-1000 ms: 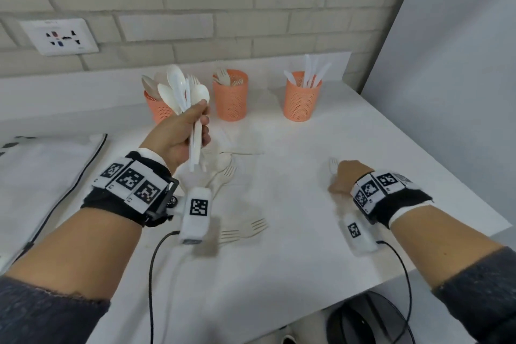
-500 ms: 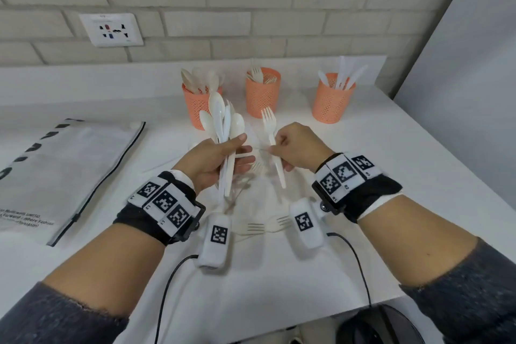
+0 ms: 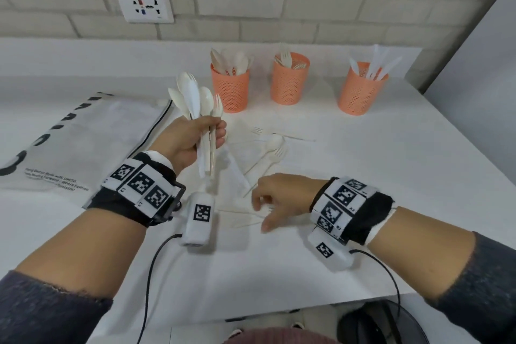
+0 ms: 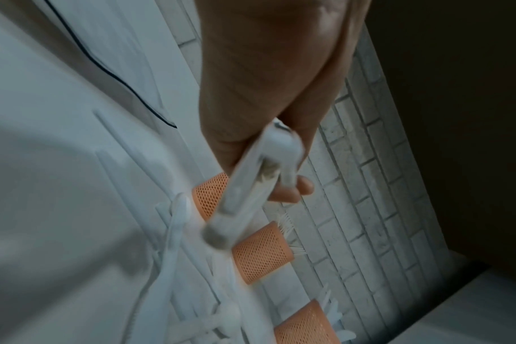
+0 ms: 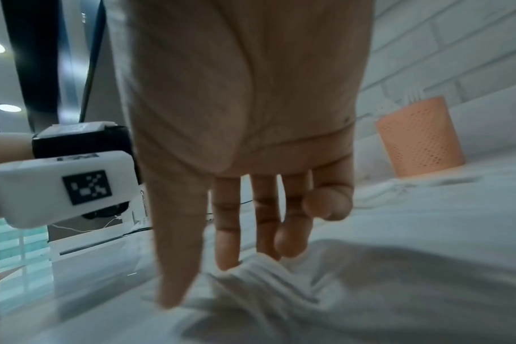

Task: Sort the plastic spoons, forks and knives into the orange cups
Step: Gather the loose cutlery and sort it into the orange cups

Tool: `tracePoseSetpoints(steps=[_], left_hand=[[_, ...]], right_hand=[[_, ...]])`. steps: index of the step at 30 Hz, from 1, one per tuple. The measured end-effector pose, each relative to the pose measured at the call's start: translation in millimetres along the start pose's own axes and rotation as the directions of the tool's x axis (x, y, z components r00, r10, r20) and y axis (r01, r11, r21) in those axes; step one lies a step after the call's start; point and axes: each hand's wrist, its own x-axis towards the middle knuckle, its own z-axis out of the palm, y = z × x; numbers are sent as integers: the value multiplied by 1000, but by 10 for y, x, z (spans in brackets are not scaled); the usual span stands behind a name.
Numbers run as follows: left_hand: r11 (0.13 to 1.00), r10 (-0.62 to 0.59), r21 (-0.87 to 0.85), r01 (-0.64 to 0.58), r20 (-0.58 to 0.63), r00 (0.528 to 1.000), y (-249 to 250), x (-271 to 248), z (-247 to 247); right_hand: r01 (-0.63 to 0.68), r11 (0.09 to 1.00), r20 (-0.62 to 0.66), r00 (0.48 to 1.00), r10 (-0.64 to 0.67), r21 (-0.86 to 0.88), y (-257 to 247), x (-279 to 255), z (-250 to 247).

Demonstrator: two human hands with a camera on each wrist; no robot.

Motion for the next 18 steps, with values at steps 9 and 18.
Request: tracePoseSetpoints(steps=[9, 18], left_hand=[[997, -13, 83, 8, 57, 998, -34, -68, -10], [969, -116, 235, 74, 167, 979, -136, -109, 122]], right_hand=[[-68, 997, 19, 997, 69, -48, 326, -200, -92], [-101, 937, 42, 992, 122, -334, 395, -205, 95]])
